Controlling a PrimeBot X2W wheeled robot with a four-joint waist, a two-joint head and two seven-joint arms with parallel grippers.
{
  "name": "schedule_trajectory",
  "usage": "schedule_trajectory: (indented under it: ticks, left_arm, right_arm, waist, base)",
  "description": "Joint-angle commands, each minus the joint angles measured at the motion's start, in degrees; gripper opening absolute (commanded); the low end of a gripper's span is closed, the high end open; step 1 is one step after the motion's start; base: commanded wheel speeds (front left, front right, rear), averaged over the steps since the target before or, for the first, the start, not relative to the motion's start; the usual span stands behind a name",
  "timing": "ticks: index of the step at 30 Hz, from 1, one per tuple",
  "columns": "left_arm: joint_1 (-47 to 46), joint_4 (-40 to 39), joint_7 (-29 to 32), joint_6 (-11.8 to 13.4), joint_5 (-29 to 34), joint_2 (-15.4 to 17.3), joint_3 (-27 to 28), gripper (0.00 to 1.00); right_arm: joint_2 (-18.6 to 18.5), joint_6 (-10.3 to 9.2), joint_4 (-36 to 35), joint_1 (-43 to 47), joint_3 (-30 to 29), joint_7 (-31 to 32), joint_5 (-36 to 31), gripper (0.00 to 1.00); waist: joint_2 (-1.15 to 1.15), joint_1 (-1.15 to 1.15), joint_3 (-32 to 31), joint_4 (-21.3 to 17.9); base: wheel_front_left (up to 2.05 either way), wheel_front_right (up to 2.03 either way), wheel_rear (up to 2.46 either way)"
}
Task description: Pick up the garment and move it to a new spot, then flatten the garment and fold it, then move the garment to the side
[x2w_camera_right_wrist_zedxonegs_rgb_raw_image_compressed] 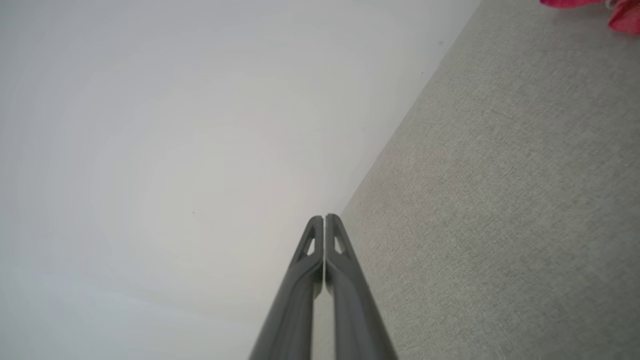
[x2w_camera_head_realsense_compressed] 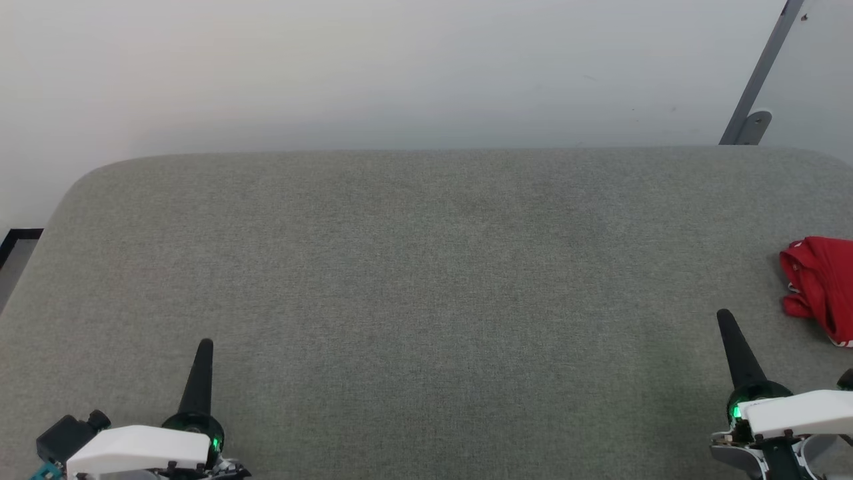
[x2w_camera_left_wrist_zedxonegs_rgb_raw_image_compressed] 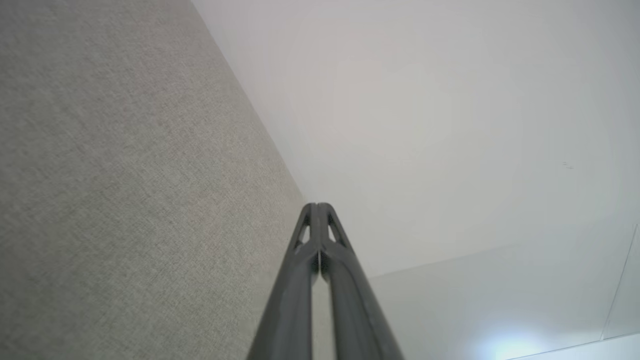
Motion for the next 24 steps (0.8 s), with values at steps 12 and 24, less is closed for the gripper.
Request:
schedule_trajectory:
  ticks: [12,24]
  left_arm:
    - [-2.57,0.39,1.99,-0.11,-6.56,-0.39,0.83,0.0]
    - [-3.7,1.02,3.41,-0.12,-11.34,-0.69,1.28,0.0]
  right_arm:
    - [1.15,0.02,0.72,-2.13,-0.43,1.49,6.08,0.0]
    - [2.08,0.02,1.54,-2.87,-0.61,2.43,10.42,0.0]
  waist:
    - [0.0,0.0,0.24,-0.17]
    - [0.0,0.0,0.44,-0.33]
  base:
    - [0.0,0.0,0.0]
    - [0.0,0.0,0.0]
